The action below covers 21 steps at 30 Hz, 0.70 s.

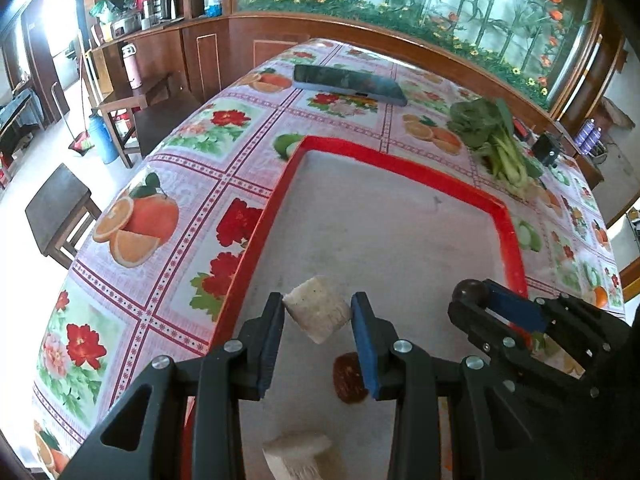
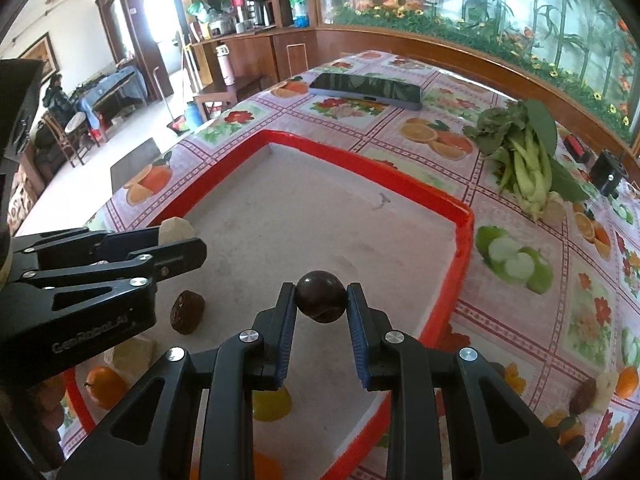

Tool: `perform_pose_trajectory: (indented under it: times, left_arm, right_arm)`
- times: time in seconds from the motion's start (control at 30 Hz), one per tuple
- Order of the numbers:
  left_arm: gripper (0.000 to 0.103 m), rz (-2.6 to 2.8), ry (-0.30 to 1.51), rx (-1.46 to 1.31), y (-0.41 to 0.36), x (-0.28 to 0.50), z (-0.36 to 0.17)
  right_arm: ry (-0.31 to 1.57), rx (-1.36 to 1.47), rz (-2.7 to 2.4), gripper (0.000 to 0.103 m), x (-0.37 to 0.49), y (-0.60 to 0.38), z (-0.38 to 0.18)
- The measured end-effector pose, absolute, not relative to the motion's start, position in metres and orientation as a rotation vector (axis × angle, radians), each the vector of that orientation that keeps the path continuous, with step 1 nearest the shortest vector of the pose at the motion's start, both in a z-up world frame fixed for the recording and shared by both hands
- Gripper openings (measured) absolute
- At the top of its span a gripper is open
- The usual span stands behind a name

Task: Organize fruits
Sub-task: 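Lower both items into the tray and open both grippers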

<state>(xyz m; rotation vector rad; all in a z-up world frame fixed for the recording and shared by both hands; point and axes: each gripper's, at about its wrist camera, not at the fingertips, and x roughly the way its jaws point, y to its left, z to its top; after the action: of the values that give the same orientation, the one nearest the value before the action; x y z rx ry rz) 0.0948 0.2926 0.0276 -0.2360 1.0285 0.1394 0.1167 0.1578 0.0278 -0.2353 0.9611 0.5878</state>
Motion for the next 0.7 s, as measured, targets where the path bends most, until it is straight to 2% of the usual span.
perform_pose_trajectory:
  times: [0.4, 0.47, 0.53, 0.7]
  left_arm:
    - [0.039, 0.159, 1.069, -0.261, 0.297, 0.097, 0.015]
    - [0.044, 0.158, 1.073, -0.260, 0.296, 0.097, 0.015]
    - [0.058, 0.171, 1.079, -0.255, 0.295, 0.097, 0.015]
    - [0.068, 0.170, 1.080, -0.237, 0.288, 0.095, 0.015]
  right_arm:
    - [0.994, -0.254, 0.587, 0.025, 0.118, 0.159, 0.018]
    - [1.000, -0.257, 0.586, 0.029, 0.119, 0.160, 0.017]
    - [1.006, -0.267, 0.580, 0.033, 0.118, 0.160, 0.014]
    - [1.013, -0.276, 0.569, 0.039, 0.115, 0.157, 0.013]
